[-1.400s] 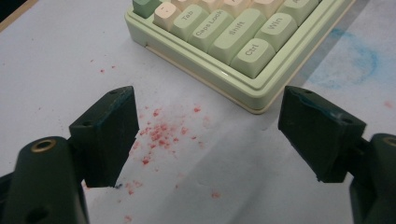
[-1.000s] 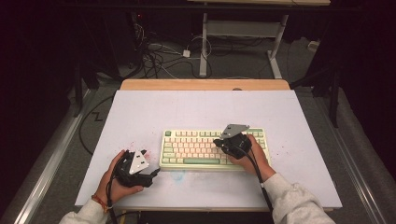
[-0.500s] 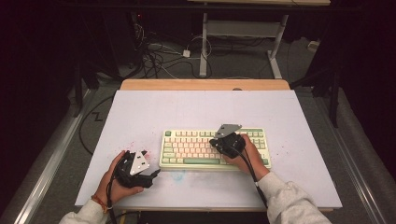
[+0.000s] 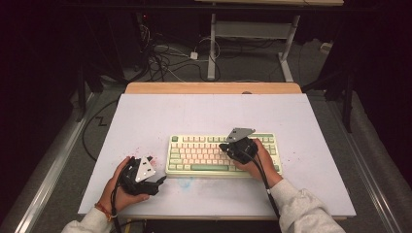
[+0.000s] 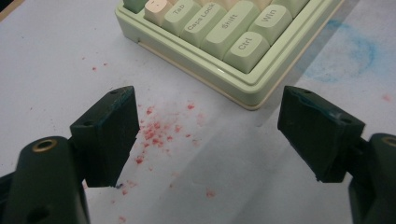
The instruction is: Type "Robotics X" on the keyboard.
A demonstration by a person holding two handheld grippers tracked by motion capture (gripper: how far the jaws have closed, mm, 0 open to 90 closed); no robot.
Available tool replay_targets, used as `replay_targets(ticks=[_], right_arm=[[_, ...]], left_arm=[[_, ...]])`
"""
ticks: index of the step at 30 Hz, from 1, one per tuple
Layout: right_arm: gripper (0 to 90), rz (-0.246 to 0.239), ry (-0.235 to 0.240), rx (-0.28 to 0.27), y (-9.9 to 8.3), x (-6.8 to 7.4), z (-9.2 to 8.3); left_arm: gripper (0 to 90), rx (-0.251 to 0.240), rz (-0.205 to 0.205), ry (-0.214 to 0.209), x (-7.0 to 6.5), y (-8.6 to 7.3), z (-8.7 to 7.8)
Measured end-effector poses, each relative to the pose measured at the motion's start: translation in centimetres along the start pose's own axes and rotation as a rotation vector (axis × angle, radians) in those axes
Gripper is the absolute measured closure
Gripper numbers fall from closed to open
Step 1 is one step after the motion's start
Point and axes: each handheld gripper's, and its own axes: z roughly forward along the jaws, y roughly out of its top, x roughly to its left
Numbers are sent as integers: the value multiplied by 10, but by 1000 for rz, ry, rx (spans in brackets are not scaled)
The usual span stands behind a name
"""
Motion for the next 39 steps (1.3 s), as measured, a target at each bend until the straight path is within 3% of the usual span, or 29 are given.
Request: replay_targets(ticks=[9, 21, 31, 39], right_arm=[[896, 2, -8, -44, 2, -2, -12], [805, 15, -48, -107, 5, -5, -29], [603, 16, -86, -153, 2, -6, -42], [342, 29, -102, -214, -1, -7, -52]], left_arm=[[207, -14, -1, 4, 1, 0, -2], [211, -11, 0, 10, 2, 0, -2], [211, -5, 1, 5, 2, 0, -2], [211, 3, 3, 0, 2, -1, -1]])
